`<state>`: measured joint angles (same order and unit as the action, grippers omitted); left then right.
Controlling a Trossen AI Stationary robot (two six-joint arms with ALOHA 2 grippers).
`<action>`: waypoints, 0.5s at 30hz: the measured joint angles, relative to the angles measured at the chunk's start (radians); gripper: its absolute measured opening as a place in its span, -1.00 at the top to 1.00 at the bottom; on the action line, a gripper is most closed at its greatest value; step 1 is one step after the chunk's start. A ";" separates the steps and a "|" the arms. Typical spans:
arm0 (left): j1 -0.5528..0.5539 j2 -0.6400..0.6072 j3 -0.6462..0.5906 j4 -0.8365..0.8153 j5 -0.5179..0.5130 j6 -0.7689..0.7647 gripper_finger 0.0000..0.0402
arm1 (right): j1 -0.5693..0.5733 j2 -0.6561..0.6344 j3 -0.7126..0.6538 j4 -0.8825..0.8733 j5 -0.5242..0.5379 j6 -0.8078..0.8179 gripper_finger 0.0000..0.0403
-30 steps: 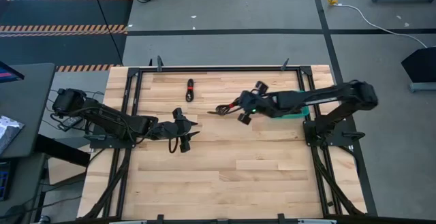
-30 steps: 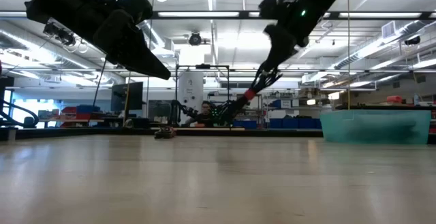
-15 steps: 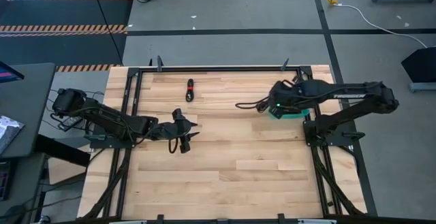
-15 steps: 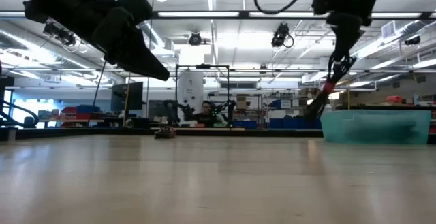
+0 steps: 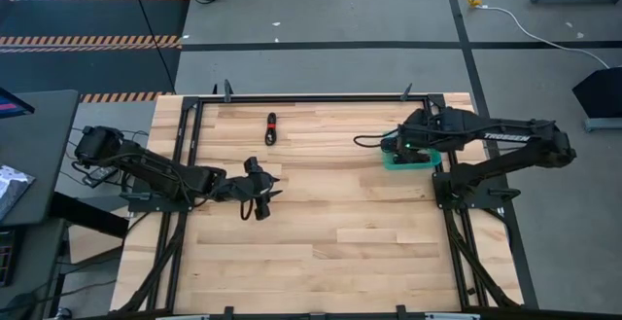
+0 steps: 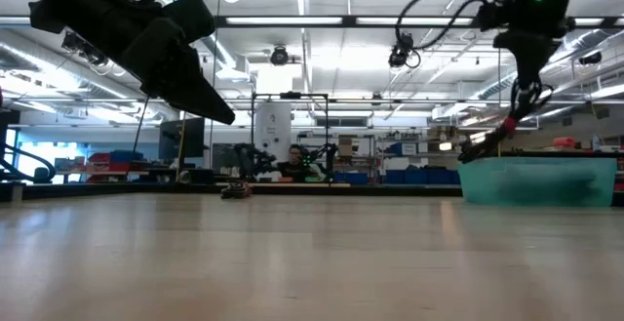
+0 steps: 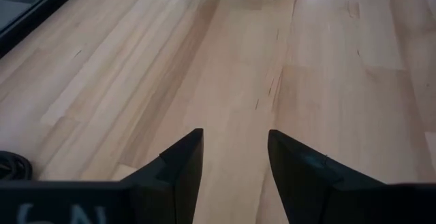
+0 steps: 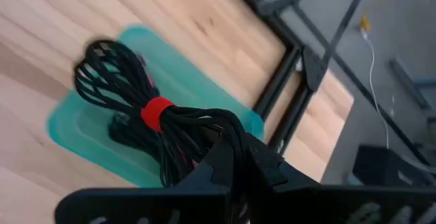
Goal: Pick and place USB-C Cables
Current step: Put the bottom black charger cable into the bin
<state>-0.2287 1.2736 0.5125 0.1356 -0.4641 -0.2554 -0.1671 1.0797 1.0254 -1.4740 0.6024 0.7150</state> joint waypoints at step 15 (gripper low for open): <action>0.000 0.000 0.000 0.000 0.000 0.000 0.14 | -0.135 0.013 -0.258 0.103 -0.035 0.015 0.53</action>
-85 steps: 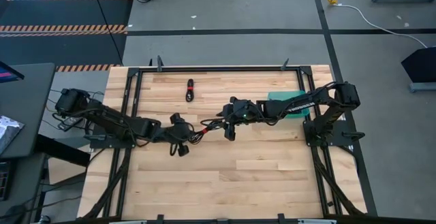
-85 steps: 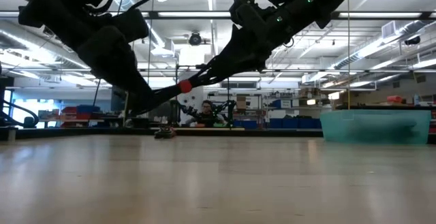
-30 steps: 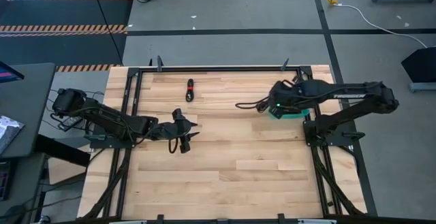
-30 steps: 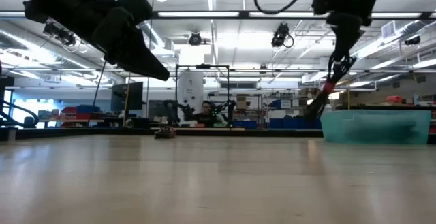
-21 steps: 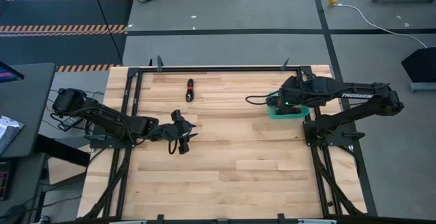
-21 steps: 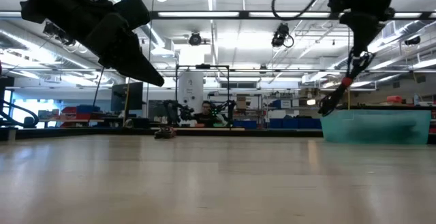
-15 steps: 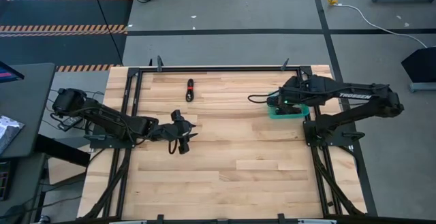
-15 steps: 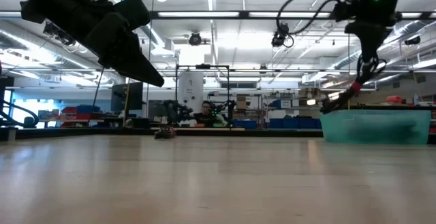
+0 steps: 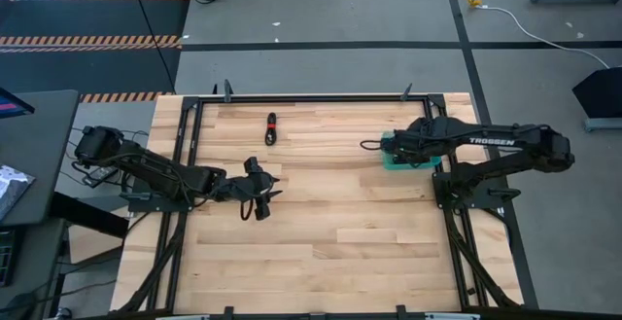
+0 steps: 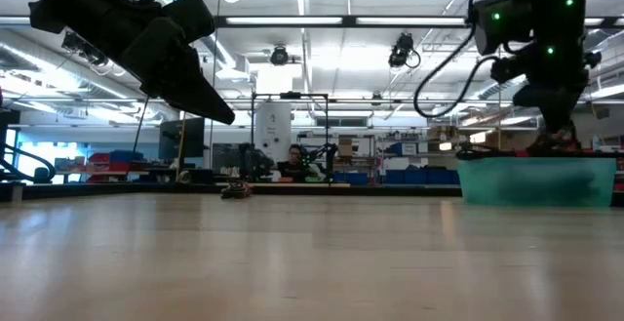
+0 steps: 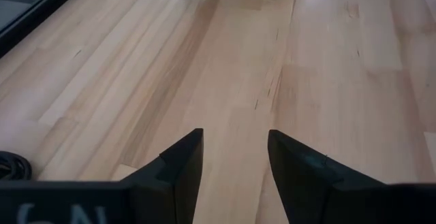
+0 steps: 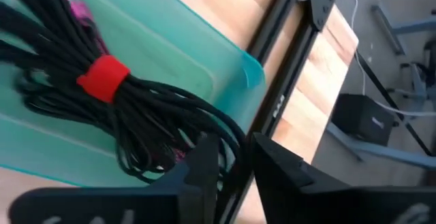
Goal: Pick and place USB-C Cables
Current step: Put the bottom black charger cable into the bin, then put the black charger cable into the bin
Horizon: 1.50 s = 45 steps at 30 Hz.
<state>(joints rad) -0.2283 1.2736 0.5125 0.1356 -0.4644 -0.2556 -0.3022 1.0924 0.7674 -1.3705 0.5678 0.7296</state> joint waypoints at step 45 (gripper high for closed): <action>0.042 0.000 0.000 -0.307 -0.164 -0.122 0.14 | 0.131 0.321 0.084 1.546 -0.167 -0.529 0.33</action>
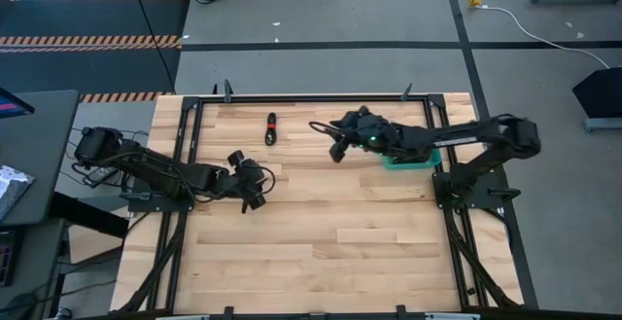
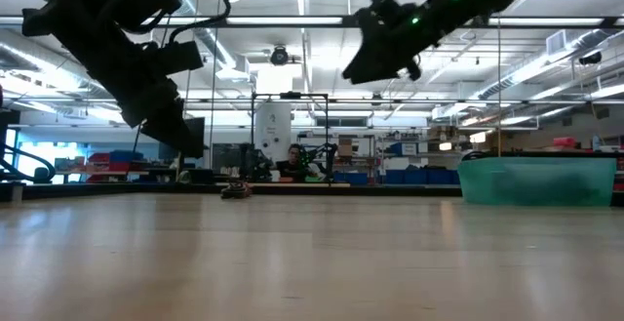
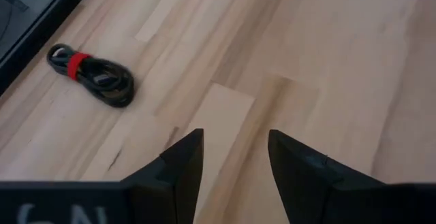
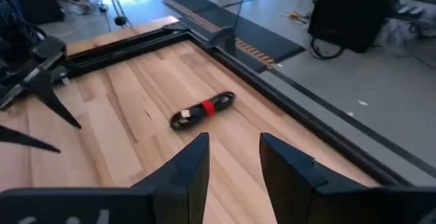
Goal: Pick and place USB-C Cables
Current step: Put the black charger cable into the bin
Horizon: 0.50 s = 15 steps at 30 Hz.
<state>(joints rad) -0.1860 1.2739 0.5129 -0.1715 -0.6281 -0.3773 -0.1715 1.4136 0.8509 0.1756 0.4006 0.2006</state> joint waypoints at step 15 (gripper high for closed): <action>-0.001 0.000 0.001 0.179 0.018 0.257 0.14 | 0.013 0.286 0.000 0.376 -0.028 -0.096 0.33</action>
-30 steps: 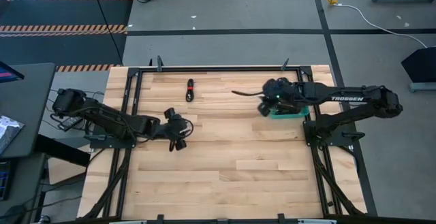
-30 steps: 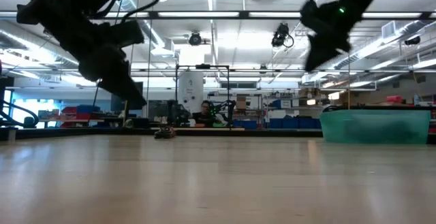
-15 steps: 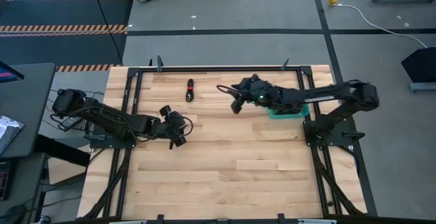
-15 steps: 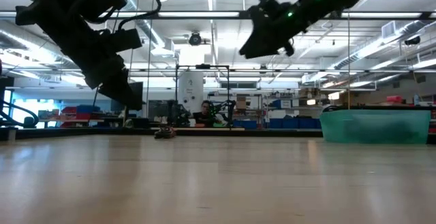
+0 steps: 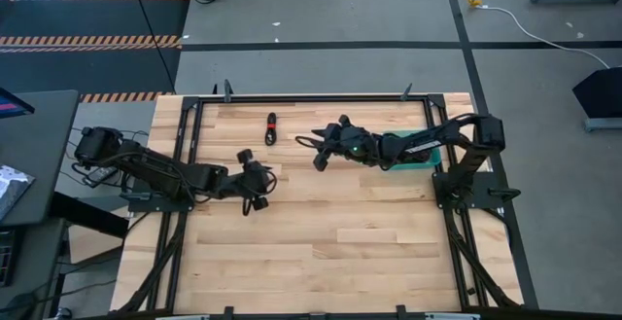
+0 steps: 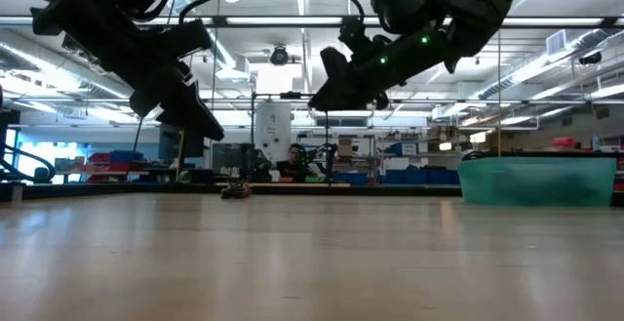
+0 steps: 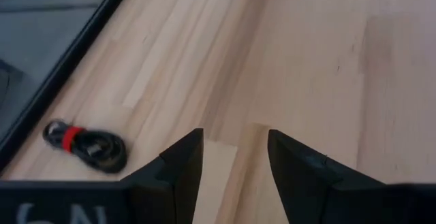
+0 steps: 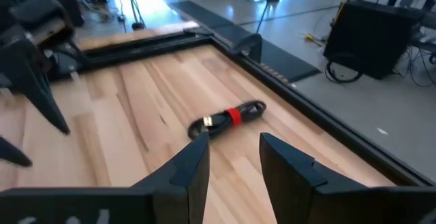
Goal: Pick and place USB-C Cables
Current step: Put the black charger cable into the bin
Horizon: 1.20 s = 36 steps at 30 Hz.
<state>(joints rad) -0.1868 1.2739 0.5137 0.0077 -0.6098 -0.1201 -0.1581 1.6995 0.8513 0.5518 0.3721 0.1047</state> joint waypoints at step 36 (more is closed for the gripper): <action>0.159 0.000 0.000 0.097 0.185 0.263 0.15 | -0.021 -0.065 0.067 0.196 -0.016 -0.093 0.33</action>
<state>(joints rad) -0.0281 1.2739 0.5133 0.1042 -0.4246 0.1426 -0.1787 1.6344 0.9182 0.7477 0.3566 0.0119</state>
